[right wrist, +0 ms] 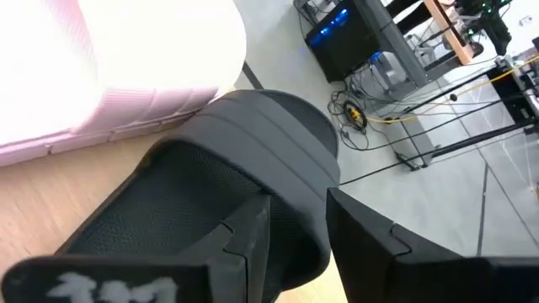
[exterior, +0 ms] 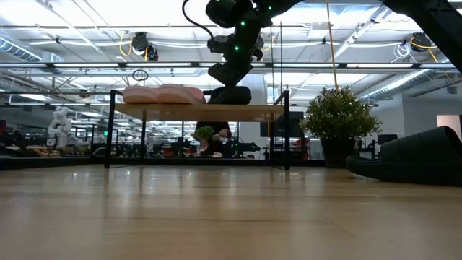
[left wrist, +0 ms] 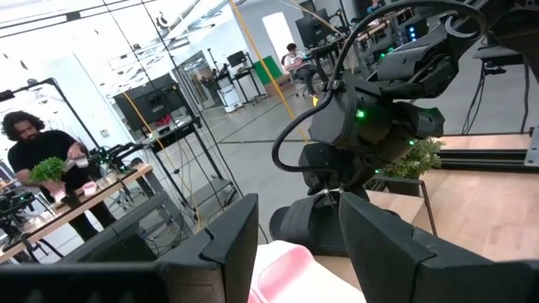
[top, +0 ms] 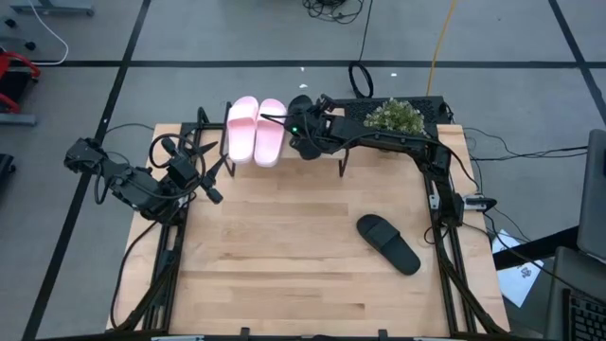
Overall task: Pick and place slides into the shelf
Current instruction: Put the left black slide on the shelf
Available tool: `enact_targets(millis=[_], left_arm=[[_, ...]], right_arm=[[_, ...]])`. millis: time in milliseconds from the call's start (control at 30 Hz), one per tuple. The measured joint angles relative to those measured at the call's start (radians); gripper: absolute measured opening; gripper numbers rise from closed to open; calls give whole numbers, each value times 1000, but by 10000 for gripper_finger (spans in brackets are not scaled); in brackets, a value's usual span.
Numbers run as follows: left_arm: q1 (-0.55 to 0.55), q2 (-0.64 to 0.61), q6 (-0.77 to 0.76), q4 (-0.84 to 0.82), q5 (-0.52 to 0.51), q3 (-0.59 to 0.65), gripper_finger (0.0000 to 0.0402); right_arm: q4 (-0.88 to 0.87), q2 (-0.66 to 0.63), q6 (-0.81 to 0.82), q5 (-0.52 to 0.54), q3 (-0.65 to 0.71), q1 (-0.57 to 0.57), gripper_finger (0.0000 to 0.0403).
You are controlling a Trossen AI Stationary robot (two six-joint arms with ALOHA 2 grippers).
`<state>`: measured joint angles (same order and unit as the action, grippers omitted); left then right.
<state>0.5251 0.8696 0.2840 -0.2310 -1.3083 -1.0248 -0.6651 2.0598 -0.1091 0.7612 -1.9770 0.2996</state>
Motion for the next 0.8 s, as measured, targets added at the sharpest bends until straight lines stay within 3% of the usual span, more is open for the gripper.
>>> enact_targets(millis=[800], left_arm=[[0,0,1,0,0,0,175]], right_arm=[[-68,0,158,-27,0,-5,109]])
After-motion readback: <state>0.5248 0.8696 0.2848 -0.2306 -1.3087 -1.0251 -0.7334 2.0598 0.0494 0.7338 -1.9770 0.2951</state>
